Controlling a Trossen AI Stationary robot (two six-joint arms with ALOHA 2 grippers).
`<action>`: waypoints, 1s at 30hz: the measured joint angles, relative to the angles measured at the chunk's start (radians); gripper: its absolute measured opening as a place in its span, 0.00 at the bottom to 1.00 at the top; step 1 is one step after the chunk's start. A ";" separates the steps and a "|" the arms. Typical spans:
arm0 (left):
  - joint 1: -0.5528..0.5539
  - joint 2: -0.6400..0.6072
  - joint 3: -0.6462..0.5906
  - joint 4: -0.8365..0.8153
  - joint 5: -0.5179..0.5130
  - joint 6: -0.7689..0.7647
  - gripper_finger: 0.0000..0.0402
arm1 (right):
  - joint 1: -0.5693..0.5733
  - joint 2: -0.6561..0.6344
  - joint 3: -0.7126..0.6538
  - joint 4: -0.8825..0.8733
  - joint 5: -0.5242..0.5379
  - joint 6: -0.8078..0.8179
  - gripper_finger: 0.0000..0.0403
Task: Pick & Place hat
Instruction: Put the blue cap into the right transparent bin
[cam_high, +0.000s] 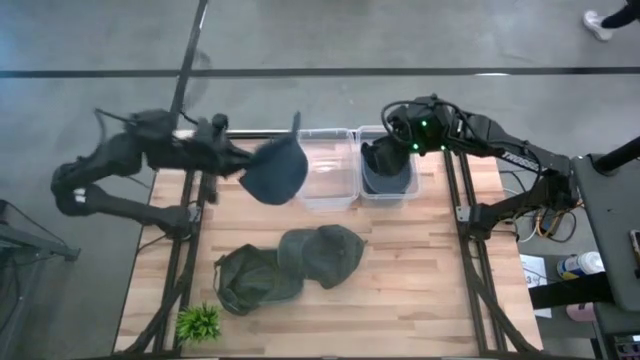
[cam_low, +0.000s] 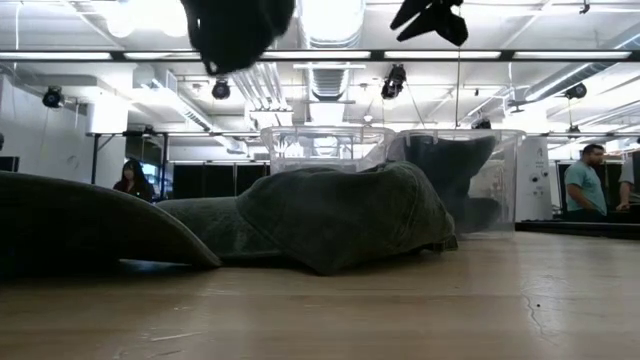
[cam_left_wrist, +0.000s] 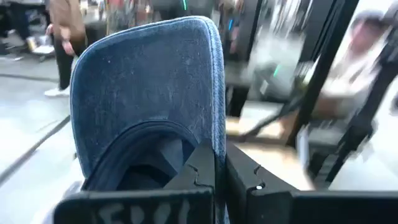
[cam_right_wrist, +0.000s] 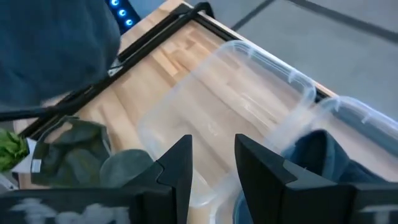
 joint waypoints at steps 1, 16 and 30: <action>-0.039 0.027 0.000 -0.017 -0.051 0.039 0.02 | -0.014 0.000 0.000 -0.006 -0.005 0.009 0.28; -0.545 0.424 0.043 -0.342 -0.666 0.565 0.02 | -0.184 0.044 0.000 -0.041 -0.248 -0.036 0.26; -0.745 0.700 0.135 -0.342 -0.902 0.824 0.03 | -0.196 0.295 0.072 -0.032 -0.426 -0.420 0.18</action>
